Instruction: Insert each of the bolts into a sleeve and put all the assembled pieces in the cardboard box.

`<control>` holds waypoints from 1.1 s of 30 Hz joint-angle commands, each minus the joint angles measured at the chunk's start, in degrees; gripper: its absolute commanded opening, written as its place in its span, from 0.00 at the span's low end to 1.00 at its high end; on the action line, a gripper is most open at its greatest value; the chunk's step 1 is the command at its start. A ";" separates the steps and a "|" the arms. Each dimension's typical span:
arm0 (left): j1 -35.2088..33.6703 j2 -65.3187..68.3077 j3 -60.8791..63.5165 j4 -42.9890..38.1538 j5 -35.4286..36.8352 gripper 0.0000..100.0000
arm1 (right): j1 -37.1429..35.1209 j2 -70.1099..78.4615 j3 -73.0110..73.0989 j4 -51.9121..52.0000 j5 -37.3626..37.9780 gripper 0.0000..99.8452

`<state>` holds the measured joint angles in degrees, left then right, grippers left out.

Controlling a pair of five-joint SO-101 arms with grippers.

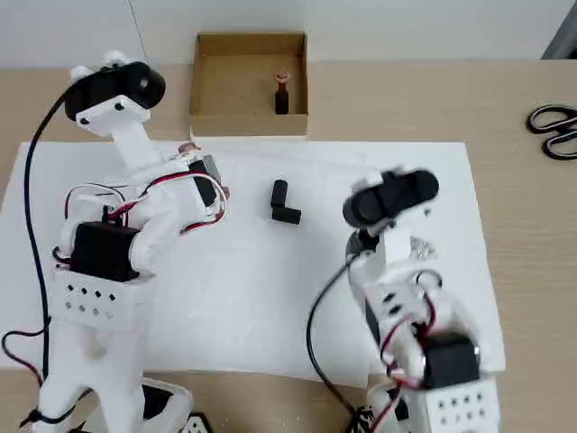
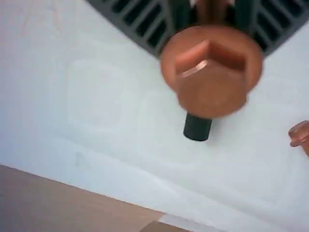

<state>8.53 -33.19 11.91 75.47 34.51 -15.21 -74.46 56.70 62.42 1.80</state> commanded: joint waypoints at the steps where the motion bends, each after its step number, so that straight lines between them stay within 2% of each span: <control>1: 0.79 -1.85 -0.22 -2.02 0.70 0.00 | -4.53 -11.03 5.10 -2.24 -3.08 0.00; 3: 3.08 -1.85 -0.22 -2.02 0.62 0.00 | -6.99 -15.52 7.56 -3.47 -3.08 0.00; 9: 12.04 -1.85 -0.31 -5.89 0.62 0.00 | -7.96 -19.91 13.45 -8.75 -3.43 0.00; 15: 16.44 -1.67 -0.22 -11.25 0.35 0.00 | -12.35 -20.62 13.80 -8.92 -3.60 0.00; 19: 19.78 -1.67 1.54 -15.30 -2.29 0.00 | -12.62 -20.53 13.89 -9.10 -7.47 0.00; 29: 22.68 -2.02 5.67 -17.23 -3.34 0.00 | -14.37 -20.53 15.12 -9.98 -7.65 0.00; 33: 23.56 -2.02 5.76 -17.85 -1.49 0.00 | -14.46 -20.53 15.38 -10.33 -7.65 0.00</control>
<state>31.30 -33.27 17.89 59.82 32.04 -29.54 -94.51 72.35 53.63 -5.49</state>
